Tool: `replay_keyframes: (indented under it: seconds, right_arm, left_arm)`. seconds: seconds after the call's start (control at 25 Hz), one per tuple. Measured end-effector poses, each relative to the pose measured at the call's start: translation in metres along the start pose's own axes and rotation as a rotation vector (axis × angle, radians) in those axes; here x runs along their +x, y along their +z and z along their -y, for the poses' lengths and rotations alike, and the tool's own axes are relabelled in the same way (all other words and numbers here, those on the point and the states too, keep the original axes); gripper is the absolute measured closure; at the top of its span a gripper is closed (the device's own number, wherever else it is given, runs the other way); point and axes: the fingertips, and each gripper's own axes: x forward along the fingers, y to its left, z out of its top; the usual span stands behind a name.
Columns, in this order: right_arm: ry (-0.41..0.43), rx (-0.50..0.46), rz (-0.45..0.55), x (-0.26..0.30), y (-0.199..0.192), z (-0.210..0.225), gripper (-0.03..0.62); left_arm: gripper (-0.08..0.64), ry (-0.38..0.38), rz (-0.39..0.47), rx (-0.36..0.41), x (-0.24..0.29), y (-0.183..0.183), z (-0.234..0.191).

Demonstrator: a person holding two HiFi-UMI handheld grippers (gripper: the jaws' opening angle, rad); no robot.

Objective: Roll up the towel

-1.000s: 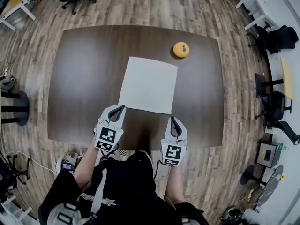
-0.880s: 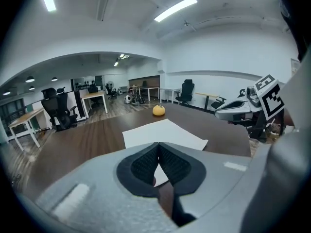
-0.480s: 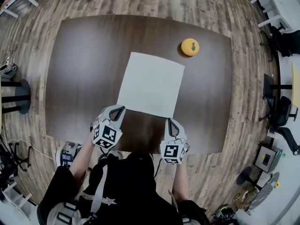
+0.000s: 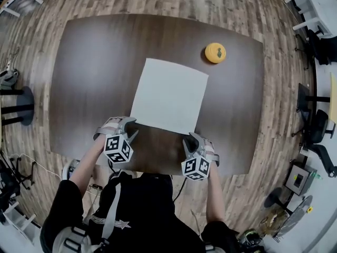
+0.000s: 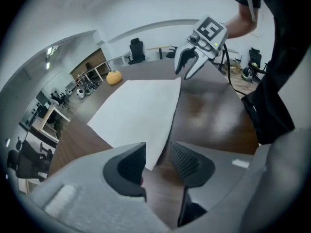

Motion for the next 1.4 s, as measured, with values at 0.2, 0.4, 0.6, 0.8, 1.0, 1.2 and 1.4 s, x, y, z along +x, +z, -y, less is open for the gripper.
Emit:
replay_keyframes:
  seconds: [0.2,0.4,0.6,0.8,1.0,1.2,1.4]
  right_arm:
    - [0.025,-0.058,-0.05,0.015,-0.018,-0.002,0.445]
    - [0.033,-0.073,-0.084,0.022,-0.026,-0.003,0.445]
    - [0.009,-0.082,-0.1,0.027,-0.028,0.001,0.456]
    - [-0.019,-0.103,-0.107,0.028,-0.032,0.007,0.516]
    - [-0.041,-0.126,-0.103,0.027,-0.032,0.01,0.563]
    - [-0.052,-0.126,-0.096,0.02,-0.031,0.006,0.566]
    - [-0.059,-0.121,-0.1,0.012,-0.035,-0.011,0.568]
  left_arm:
    - [0.37,-0.008,-0.08,0.014,0.012,-0.026,-0.005]
    - [0.37,-0.009,-0.134,0.026,0.017,-0.037,-0.015]
    - [0.408,-0.017,-0.17,0.079,0.025,-0.042,-0.018]
    - [0.487,-0.015,-0.176,0.104,0.029,-0.04,-0.018]
    - [0.506,-0.003,-0.166,0.107,0.028,-0.037,-0.017]
    - [0.512,0.012,-0.158,0.111,0.023,-0.038,-0.011]
    - [0.514,0.01,-0.154,0.118,0.014,-0.041,0.005]
